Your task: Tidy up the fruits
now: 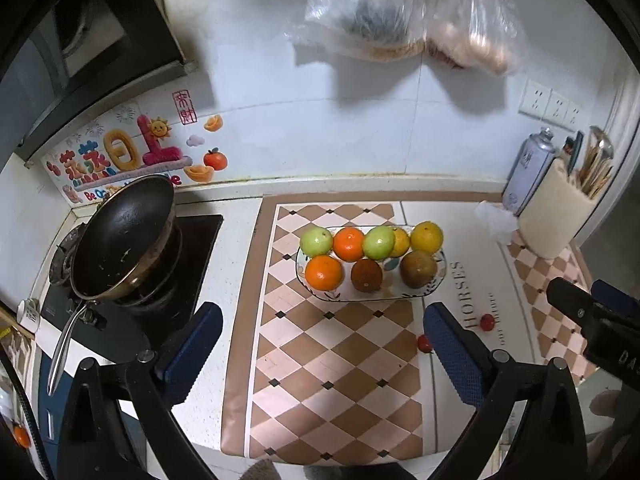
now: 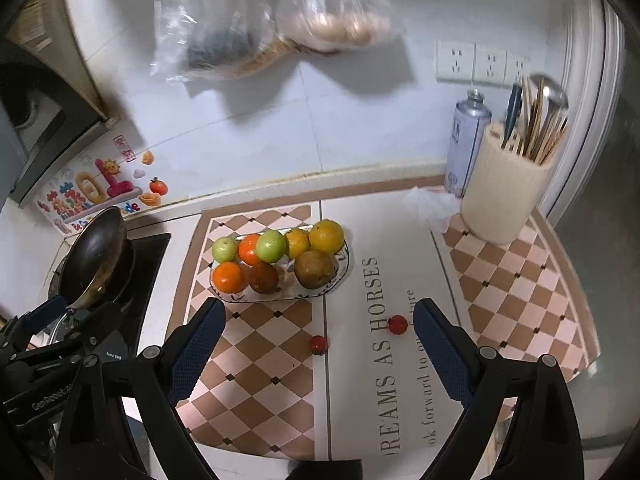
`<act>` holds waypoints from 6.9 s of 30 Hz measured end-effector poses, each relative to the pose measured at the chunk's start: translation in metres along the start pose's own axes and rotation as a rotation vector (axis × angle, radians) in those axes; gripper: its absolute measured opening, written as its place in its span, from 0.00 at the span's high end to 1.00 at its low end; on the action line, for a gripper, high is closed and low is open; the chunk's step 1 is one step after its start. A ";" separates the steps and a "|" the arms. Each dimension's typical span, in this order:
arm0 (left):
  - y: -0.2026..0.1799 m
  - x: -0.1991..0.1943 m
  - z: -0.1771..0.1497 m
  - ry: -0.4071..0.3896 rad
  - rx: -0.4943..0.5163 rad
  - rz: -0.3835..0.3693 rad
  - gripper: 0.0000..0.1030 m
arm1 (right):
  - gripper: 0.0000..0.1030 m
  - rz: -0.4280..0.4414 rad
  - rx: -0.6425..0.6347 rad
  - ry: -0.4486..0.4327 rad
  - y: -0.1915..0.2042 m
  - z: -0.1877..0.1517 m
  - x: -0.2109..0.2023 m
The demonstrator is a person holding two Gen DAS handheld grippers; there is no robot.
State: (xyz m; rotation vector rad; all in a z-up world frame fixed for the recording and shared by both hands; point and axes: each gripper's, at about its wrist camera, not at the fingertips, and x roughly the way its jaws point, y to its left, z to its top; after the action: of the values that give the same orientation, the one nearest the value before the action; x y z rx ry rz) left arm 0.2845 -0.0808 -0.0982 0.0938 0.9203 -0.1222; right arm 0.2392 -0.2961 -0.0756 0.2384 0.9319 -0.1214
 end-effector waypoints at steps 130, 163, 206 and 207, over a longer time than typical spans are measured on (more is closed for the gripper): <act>0.065 -0.126 -0.084 -0.060 -0.037 -0.068 0.05 | 0.02 -0.023 -0.097 -0.163 0.073 -0.107 -0.154; 0.040 -0.132 -0.071 -0.055 -0.074 -0.009 0.05 | 0.01 0.047 -0.121 -0.133 0.045 -0.075 -0.159; 0.031 -0.051 -0.025 0.028 -0.080 0.052 0.01 | 0.01 0.009 -0.135 -0.001 0.039 -0.019 -0.047; 0.030 -0.051 -0.026 0.027 -0.077 0.053 0.01 | 0.01 0.007 -0.135 -0.001 0.040 -0.019 -0.047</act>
State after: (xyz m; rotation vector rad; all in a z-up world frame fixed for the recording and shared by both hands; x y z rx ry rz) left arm 0.2377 -0.0444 -0.0720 0.0486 0.9473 -0.0359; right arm 0.2048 -0.2531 -0.0425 0.1165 0.9338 -0.0514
